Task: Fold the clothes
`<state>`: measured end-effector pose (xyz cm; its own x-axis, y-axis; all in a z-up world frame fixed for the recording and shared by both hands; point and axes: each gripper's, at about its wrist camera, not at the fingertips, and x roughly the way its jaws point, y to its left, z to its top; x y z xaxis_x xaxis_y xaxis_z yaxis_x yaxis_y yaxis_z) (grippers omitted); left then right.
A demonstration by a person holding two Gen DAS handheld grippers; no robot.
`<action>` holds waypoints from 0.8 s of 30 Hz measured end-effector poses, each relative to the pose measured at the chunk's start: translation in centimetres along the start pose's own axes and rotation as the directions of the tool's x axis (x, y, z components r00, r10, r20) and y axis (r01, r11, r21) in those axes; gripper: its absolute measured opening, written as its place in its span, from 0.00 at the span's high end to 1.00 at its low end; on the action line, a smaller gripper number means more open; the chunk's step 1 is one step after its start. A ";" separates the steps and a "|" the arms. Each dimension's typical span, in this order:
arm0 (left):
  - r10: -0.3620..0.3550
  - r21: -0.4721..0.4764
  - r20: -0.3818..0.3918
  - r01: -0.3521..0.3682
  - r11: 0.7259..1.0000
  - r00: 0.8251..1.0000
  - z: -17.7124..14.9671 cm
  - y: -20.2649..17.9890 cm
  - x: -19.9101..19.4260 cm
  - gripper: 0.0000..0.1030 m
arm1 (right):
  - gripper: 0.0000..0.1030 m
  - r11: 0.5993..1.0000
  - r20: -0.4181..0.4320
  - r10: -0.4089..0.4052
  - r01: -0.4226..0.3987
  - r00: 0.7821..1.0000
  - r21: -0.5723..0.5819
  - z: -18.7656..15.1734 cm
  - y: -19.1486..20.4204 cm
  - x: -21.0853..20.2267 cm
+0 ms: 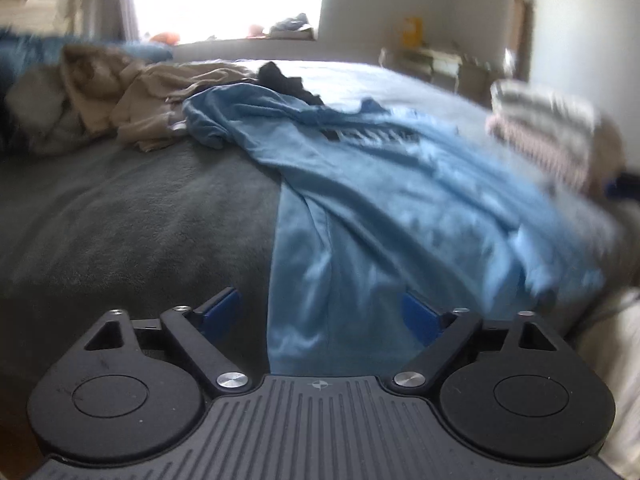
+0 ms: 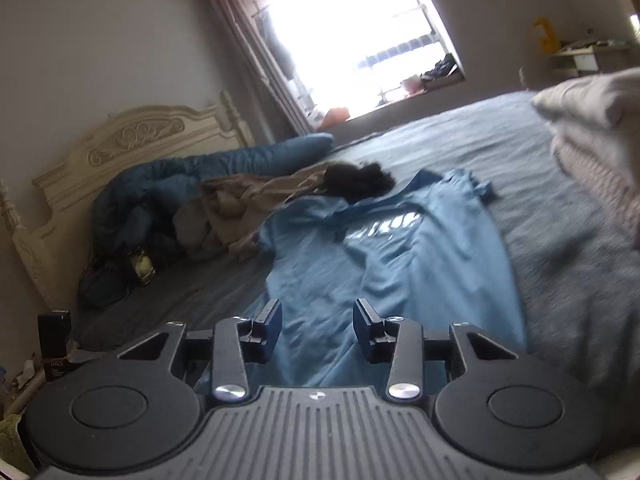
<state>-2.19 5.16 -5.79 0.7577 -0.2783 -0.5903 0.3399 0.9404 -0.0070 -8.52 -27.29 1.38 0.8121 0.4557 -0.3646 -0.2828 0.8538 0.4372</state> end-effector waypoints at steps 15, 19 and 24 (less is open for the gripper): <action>0.038 -0.020 -0.048 -0.039 0.999 0.998 -3.3 -0.8 2.9 0.64 | 0.62 0.996 -0.069 -0.082 0.084 0.994 0.027 -4.1 0.5 1.9; 0.036 -0.021 -0.038 -0.037 0.999 0.999 -3.3 -0.9 2.8 0.91 | 0.62 0.993 -0.069 -0.095 0.099 0.993 0.060 -4.2 -0.2 1.7; -0.060 -0.207 -0.013 0.056 0.977 0.998 -2.6 1.9 0.1 0.96 | 0.62 0.993 -0.048 -0.101 0.103 0.994 0.055 -3.9 0.0 1.5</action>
<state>-2.93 7.38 -7.99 0.7287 -0.3318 -0.5991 0.2590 0.9433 -0.2075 -9.27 -25.60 -2.36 0.8111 0.3789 -0.4457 -0.1686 0.8810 0.4420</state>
